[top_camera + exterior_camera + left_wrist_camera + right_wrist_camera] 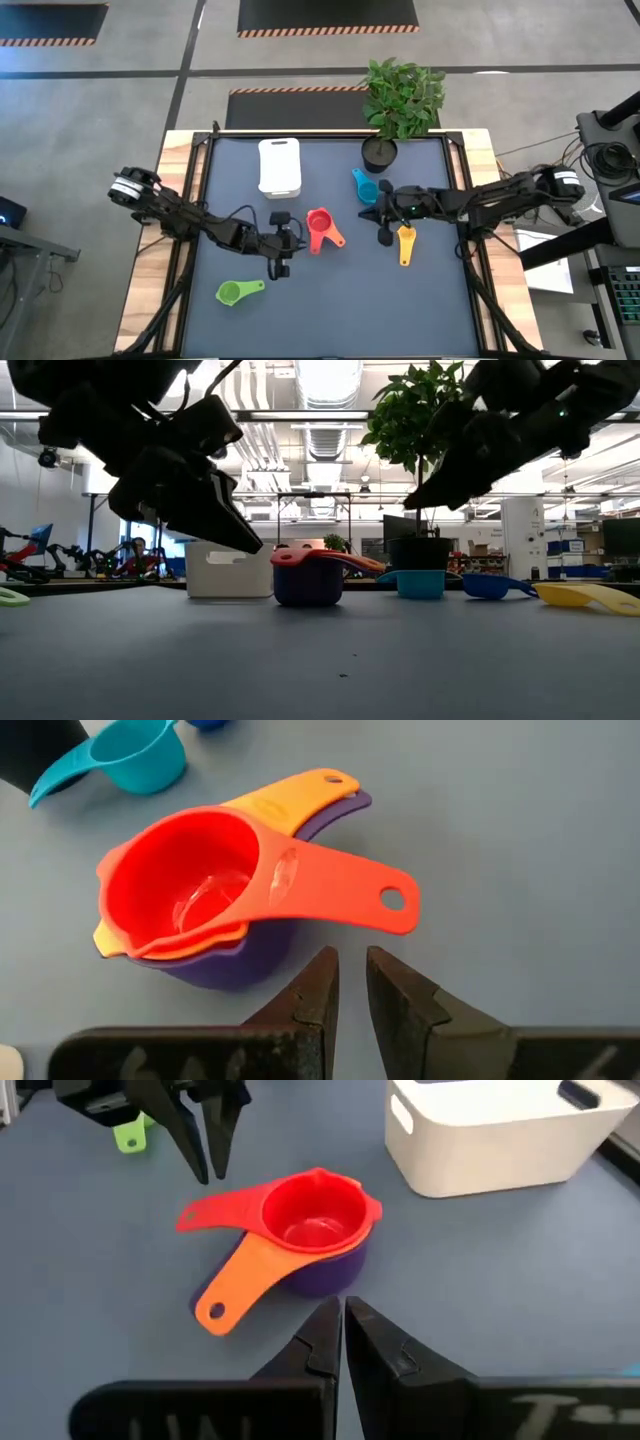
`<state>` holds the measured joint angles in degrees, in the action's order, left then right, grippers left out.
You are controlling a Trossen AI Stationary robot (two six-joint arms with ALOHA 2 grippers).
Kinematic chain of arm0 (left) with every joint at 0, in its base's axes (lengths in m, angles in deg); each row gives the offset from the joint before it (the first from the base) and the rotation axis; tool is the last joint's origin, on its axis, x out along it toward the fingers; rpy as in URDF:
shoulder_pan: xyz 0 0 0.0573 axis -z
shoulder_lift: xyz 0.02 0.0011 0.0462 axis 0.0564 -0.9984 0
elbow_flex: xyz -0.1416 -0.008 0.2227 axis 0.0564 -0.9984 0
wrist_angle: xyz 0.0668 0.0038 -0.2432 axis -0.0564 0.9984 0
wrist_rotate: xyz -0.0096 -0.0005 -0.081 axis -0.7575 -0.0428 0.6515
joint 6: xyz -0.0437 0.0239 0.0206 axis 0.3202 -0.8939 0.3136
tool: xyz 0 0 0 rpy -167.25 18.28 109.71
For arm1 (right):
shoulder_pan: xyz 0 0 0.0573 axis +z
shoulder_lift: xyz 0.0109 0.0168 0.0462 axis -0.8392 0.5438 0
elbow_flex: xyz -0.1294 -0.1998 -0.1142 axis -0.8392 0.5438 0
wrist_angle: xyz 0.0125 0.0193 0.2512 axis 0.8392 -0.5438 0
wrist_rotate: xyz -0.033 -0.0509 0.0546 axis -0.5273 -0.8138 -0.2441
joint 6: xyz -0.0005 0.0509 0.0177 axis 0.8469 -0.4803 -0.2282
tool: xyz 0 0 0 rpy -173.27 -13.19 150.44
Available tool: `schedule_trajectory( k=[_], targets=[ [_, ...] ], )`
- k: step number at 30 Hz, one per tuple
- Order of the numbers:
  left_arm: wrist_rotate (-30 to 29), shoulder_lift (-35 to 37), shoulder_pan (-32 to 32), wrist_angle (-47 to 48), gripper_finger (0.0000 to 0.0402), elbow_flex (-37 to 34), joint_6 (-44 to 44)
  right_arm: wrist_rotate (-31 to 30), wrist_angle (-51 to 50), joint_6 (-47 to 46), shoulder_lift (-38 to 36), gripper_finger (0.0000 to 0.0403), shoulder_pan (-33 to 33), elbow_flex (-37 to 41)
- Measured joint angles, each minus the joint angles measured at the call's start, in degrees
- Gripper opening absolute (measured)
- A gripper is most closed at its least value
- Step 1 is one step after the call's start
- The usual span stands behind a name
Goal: Nest measuring cups in basket
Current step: Stack the light red measuring cup on top of the light orange measuring cup
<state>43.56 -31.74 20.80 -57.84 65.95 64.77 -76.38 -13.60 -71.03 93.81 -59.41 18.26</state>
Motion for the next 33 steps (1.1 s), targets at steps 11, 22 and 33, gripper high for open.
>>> schedule_trajectory(
  k=[11,22,33],
  targets=[
    [-0.03,-3.03,-0.01,-2.87,0.0038,0.17,0.13,0.02,0.33,-1.65,14.07,0.0009,0.66,-5.93],
    [0.01,-5.35,-0.10,-4.24,0.0038,1.27,-0.30,-0.02,-7.53,-0.88,21.62,0.0009,1.07,-13.03],
    [1.01,-7.70,-0.69,-9.65,0.0038,1.07,-1.24,-0.07,-8.28,-0.10,21.95,0.0009,1.52,-13.78]
  ],
)
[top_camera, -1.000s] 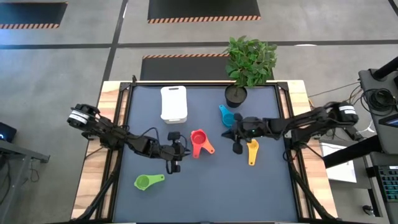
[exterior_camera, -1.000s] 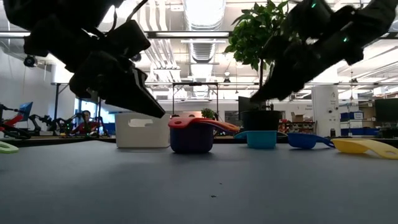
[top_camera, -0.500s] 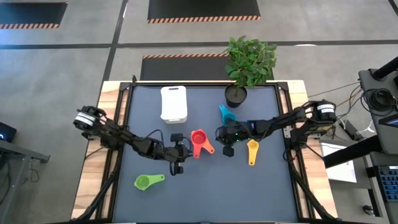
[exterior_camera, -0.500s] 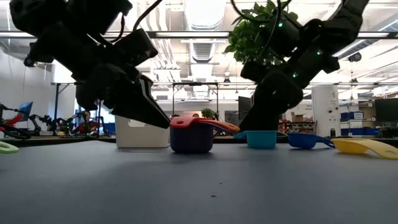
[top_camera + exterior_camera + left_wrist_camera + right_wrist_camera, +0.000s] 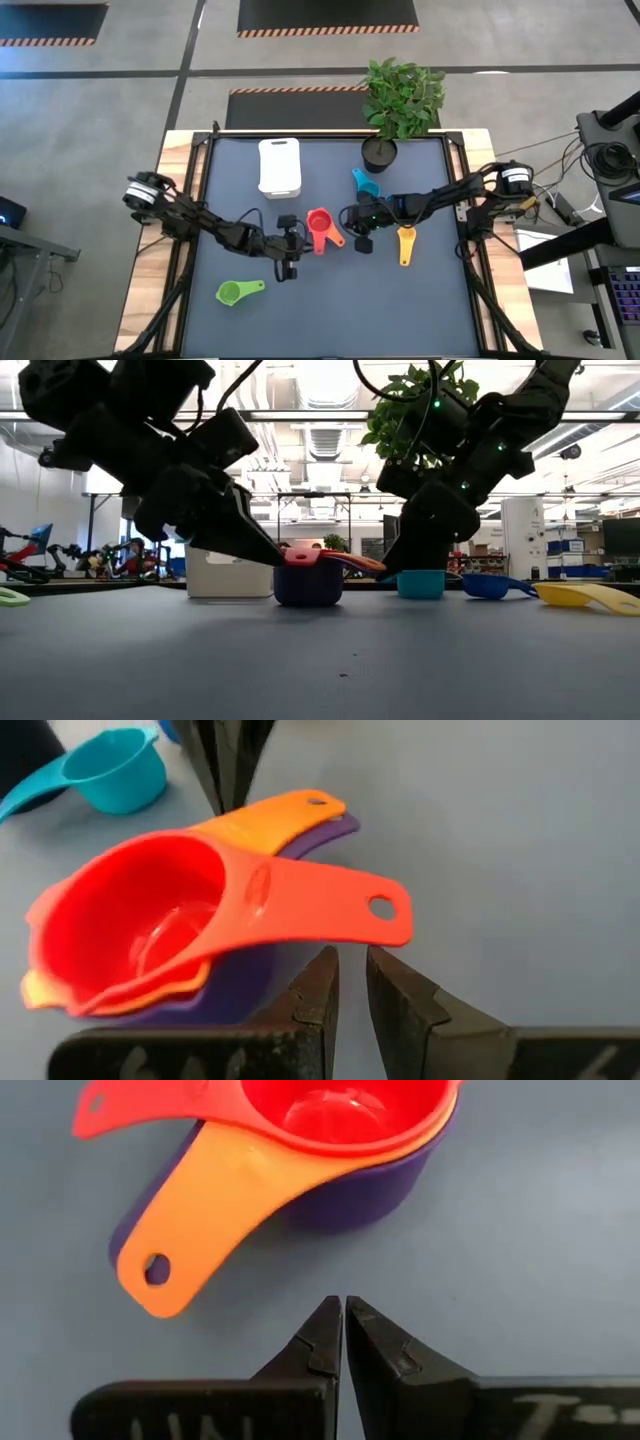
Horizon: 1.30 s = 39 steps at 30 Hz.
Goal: Nest measuring cups in basket
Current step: Stack the light red measuring cup on top of the light orange measuring cup
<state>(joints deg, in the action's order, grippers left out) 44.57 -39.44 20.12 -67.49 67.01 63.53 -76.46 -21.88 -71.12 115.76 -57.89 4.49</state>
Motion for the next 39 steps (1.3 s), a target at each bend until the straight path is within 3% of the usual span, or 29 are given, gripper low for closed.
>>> schedule_trajectory(
  k=[11,22,28,34,39],
  targets=[
    [0.13,-2.13,-0.59,-5.09,0.0038,0.72,-2.90,-0.08,2.26,-0.76,-0.15,0.0009,2.67,-0.09],
    [0.13,-2.11,-0.76,-3.78,0.0038,0.59,-1.04,-0.15,6.63,0.25,-0.11,0.0009,5.58,-0.09],
    [0.61,-0.42,-0.41,-1.33,0.0038,0.57,-0.04,-2.29,3.05,0.73,-1.57,0.0009,5.52,-0.07],
    [5.68,-1.79,-0.38,-4.76,0.0038,0.89,-0.09,-7.86,-2.49,1.23,-3.06,0.0009,5.54,-0.04],
    [5.76,-4.57,-0.55,-8.12,0.0038,1.51,-0.25,-8.06,0.62,1.61,-0.46,0.0009,5.56,-0.04]
  ],
)
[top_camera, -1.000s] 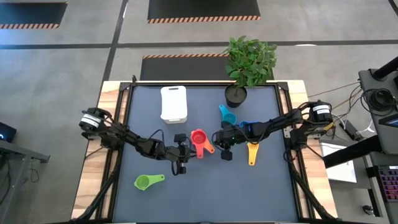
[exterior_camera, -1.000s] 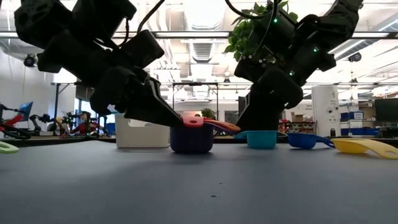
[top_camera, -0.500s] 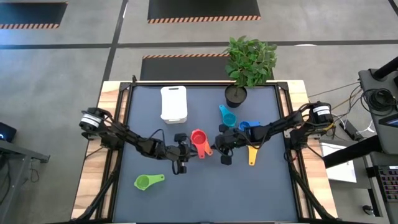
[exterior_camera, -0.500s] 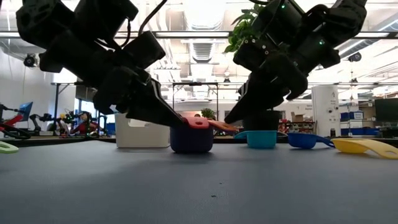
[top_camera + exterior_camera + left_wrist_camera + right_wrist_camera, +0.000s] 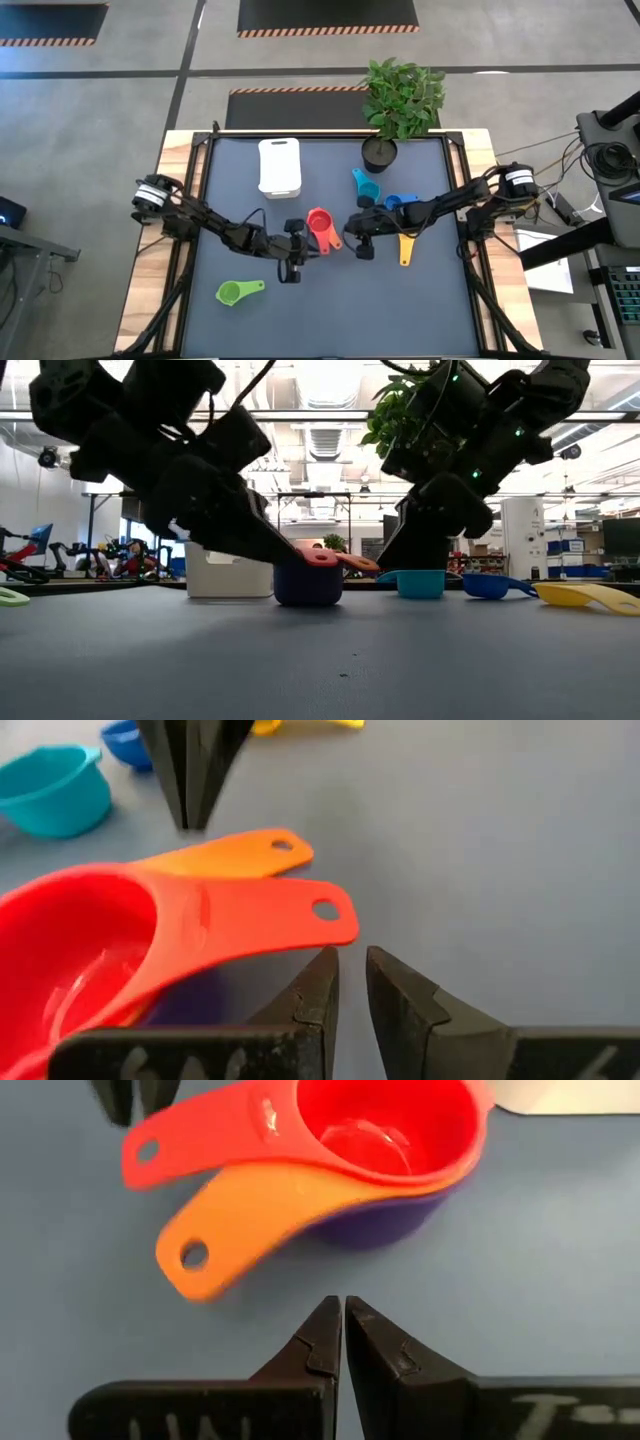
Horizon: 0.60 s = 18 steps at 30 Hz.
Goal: Nest measuring cups in basket
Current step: Stack the light red measuring cup on top of the light orange measuring cup
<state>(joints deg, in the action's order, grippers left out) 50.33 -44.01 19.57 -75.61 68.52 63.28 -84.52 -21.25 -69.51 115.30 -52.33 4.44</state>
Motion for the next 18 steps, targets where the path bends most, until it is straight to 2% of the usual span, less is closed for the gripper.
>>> schedule_trajectory(
  k=[9,18],
  targets=[
    [0.02,-4.06,-1.30,-9.26,0.0038,0.13,-0.60,0.04,4.32,1.36,1.31,0.0009,0.99,0.00],
    [-0.17,-4.34,-1.62,-10.47,0.0038,0.11,-1.54,-0.94,7.02,1.89,1.62,0.0009,1.98,0.00]
  ],
)
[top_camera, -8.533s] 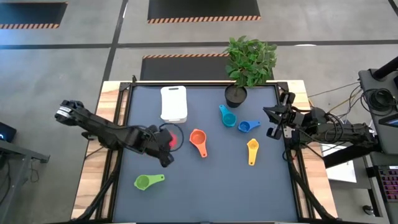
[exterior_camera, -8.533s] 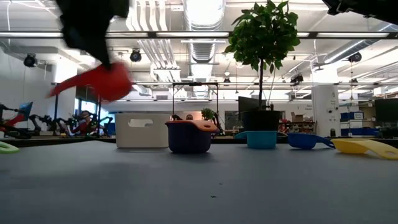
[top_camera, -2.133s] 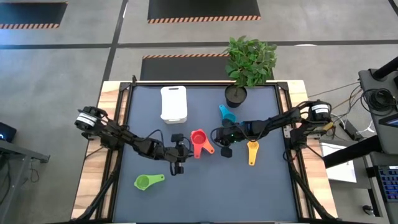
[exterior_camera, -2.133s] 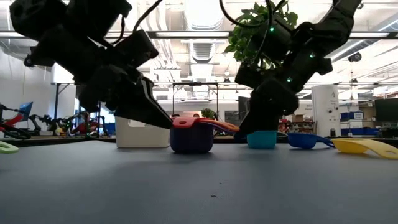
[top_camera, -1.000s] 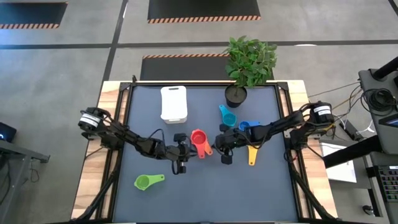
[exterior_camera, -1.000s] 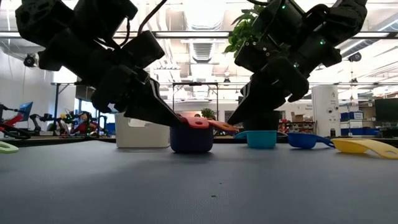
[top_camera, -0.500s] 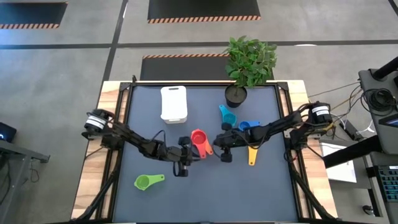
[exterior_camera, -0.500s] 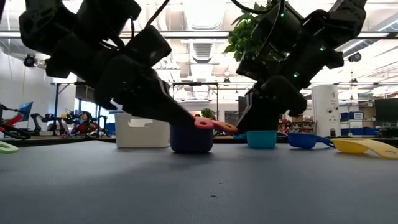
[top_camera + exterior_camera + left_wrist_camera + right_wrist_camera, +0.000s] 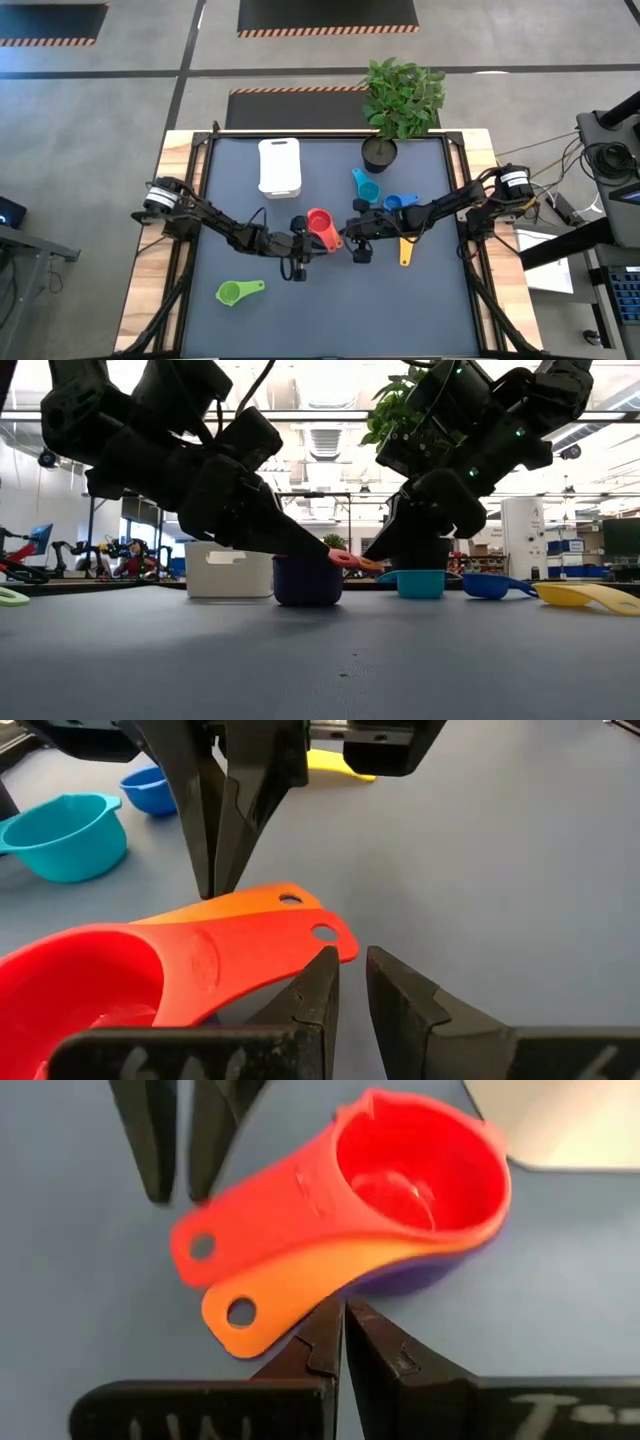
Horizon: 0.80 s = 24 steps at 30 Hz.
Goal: Nest measuring cups in basket
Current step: Stack the light red measuring cup on top of the light orange measuring cup, then stack the light blue measuring cup on top of the light red measuring cup
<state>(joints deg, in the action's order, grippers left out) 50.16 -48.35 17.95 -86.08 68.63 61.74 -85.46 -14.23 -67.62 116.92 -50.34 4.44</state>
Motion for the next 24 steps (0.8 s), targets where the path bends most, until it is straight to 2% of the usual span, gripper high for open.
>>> schedule_trajectory(
  k=[11,24],
  targets=[
    [-1.13,0.43,-1.46,-1.89,0.0038,0.00,-3.06,-0.04,1.29,1.73,0.00,0.0009,0.53,0.00],
    [-1.11,1.84,-1.30,0.52,0.0038,-0.09,-3.90,-0.15,-5.13,1.09,-3.72,0.0009,0.51,0.00]
  ],
)
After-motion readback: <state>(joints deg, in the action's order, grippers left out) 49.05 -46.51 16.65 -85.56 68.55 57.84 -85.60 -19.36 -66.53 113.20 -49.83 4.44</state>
